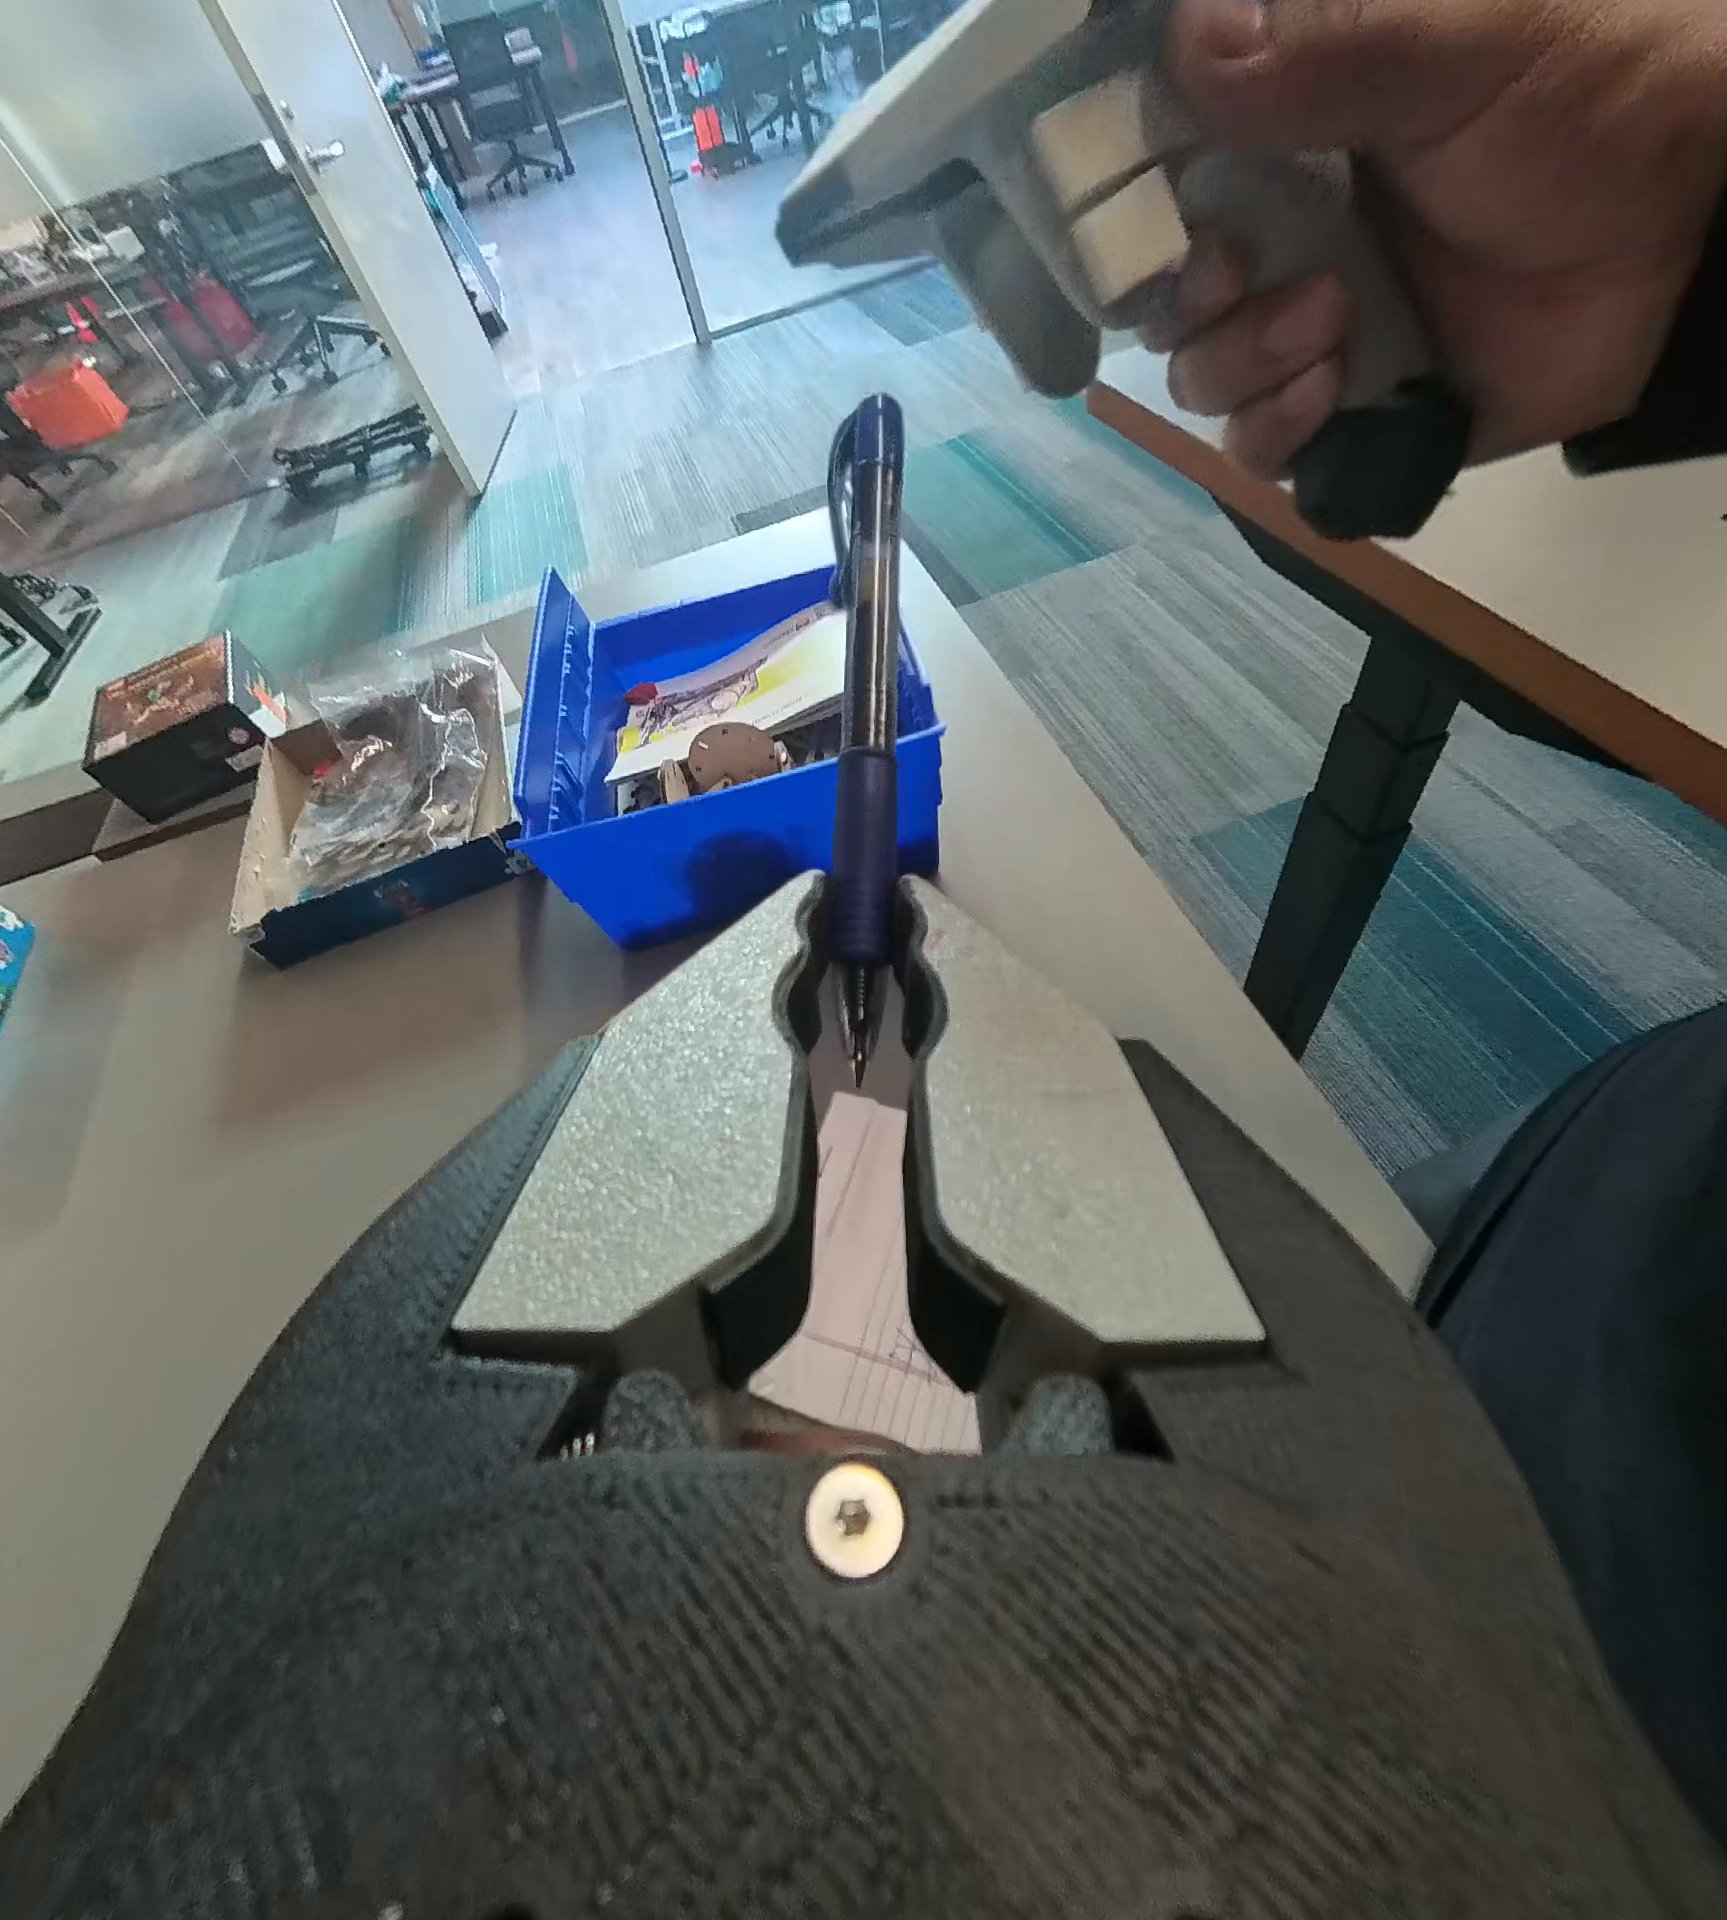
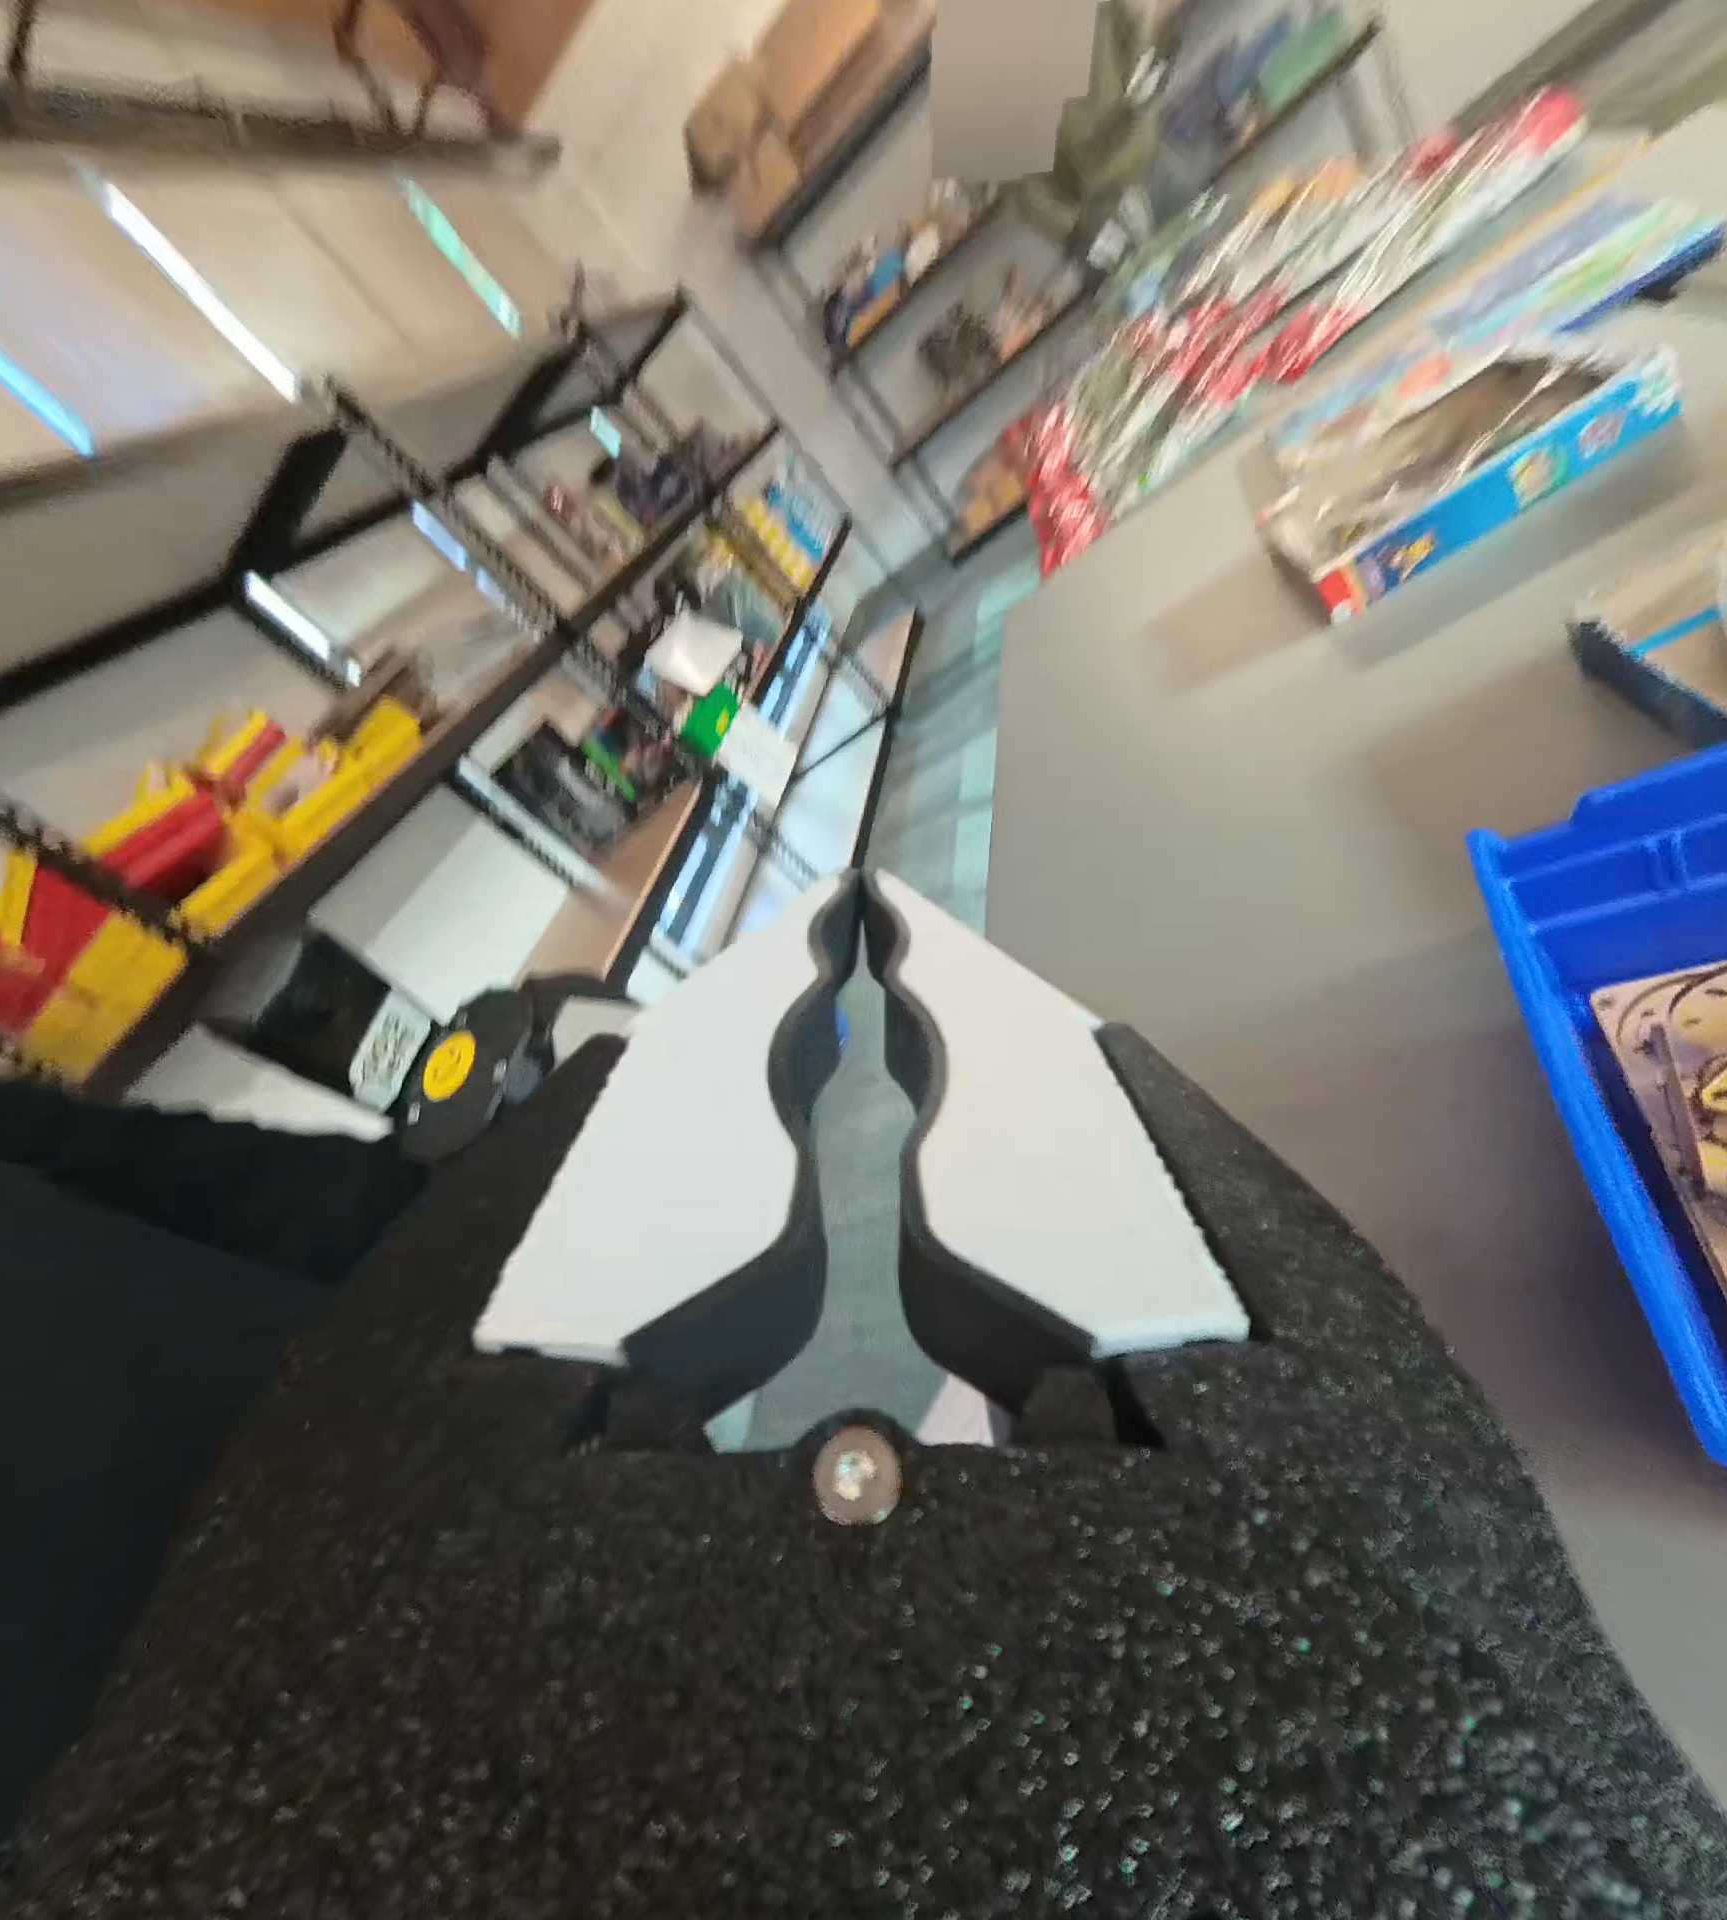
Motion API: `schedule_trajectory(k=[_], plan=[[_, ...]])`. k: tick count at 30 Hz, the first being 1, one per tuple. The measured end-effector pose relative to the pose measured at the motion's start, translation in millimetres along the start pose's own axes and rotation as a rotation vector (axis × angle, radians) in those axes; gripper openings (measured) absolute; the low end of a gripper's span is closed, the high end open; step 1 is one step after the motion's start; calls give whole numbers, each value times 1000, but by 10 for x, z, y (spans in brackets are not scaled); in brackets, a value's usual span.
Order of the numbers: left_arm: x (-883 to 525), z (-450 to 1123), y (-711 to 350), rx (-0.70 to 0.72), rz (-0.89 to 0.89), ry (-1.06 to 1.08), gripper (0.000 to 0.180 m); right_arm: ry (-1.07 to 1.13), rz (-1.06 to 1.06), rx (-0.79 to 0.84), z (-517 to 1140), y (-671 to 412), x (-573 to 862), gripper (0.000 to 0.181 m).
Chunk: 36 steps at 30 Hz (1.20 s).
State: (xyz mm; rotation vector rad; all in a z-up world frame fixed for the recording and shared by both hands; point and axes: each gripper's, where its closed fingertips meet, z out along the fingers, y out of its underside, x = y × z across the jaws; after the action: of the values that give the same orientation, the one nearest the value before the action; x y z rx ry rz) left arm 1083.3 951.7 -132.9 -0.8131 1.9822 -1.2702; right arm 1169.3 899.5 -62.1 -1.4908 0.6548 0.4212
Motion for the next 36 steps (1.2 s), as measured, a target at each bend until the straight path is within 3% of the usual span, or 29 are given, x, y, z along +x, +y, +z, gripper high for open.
schedule_trajectory(k=[2,4,12,15,16,21,32,36], plan=[[4,-7,-67,21,-5,-8,9,-25,58,51,30,-31,-35,0],[26,1,-98,13,-8,-4,8,-61,58,-66,183,269,-164,0],[29,-17,-194,54,-14,-8,8,59,-9,108,-66,-249,19,0],[58,21,-250,44,-16,3,7,23,1,-32,200,154,-176,0],[59,36,-199,16,-14,-5,8,120,-6,-10,257,215,-107,0],[51,3,-245,64,-49,6,8,105,21,106,116,-141,-17,0],[-41,-72,-293,81,26,1,8,1,-130,-157,-83,26,-217,0],[-40,-120,-334,90,99,39,8,-88,-92,-258,-136,67,-328,0]])
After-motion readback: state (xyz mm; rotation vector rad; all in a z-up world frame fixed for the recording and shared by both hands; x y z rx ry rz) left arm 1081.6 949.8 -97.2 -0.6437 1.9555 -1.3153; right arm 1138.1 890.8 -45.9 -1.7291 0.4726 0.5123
